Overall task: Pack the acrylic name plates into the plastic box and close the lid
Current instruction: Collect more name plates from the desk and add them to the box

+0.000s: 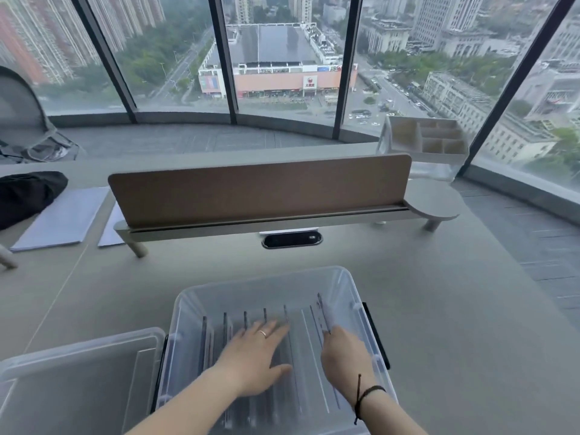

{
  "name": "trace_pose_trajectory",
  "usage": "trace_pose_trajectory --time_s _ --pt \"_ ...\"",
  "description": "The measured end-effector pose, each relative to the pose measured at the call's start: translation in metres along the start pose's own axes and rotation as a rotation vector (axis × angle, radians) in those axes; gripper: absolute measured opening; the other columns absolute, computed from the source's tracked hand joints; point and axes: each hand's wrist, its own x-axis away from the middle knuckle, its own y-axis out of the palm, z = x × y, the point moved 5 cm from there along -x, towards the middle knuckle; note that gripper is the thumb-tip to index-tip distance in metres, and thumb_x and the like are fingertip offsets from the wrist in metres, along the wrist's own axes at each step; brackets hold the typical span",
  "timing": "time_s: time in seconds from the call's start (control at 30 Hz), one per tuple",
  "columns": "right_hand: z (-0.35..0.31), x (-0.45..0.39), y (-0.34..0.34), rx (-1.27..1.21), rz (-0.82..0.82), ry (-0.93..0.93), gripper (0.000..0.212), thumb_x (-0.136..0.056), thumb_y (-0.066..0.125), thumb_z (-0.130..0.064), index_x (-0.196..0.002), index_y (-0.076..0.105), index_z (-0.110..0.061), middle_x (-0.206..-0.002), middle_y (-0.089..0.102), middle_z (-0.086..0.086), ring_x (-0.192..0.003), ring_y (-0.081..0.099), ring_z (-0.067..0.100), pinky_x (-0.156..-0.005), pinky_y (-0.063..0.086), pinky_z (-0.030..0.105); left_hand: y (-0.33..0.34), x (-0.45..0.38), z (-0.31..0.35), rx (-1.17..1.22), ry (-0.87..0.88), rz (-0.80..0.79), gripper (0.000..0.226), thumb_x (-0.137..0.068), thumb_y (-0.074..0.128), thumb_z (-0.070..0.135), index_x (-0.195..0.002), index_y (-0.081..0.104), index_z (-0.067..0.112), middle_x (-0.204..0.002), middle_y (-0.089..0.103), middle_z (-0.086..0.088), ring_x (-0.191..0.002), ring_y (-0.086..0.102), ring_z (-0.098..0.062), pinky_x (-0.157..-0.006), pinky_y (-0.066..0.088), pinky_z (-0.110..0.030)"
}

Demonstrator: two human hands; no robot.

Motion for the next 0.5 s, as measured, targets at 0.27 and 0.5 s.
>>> trace_pose_trajectory --time_s 0.27,0.5 --pt "0.001 -0.028 0.034 0.052 -0.104 0.072 0.018 -0.088 0.038 -0.003 -0.083 0.05 -0.017 -0.082 0.058 0.005 -0.071 0.052 0.023 -0.062 0.044 0.027 0.031 -0.001 0.011 -0.009 -0.087 -0.066 0.1 -0.079 0.04 0.079 -0.15 -0.016 0.037 -0.162 -0.01 0.008 -0.149 -0.005 -0.026 -0.118 0.002 -0.055" --pt "-0.003 -0.032 0.052 0.101 -0.151 0.04 0.02 -0.087 0.039 -0.002 -0.083 0.051 -0.018 -0.1 0.07 0.009 -0.071 0.05 0.023 -0.061 0.041 0.027 0.032 -0.003 0.009 -0.011 -0.094 -0.042 0.103 -0.078 0.044 0.08 -0.149 -0.017 0.037 -0.163 -0.007 0.005 -0.149 -0.004 -0.028 -0.119 0.005 -0.055"
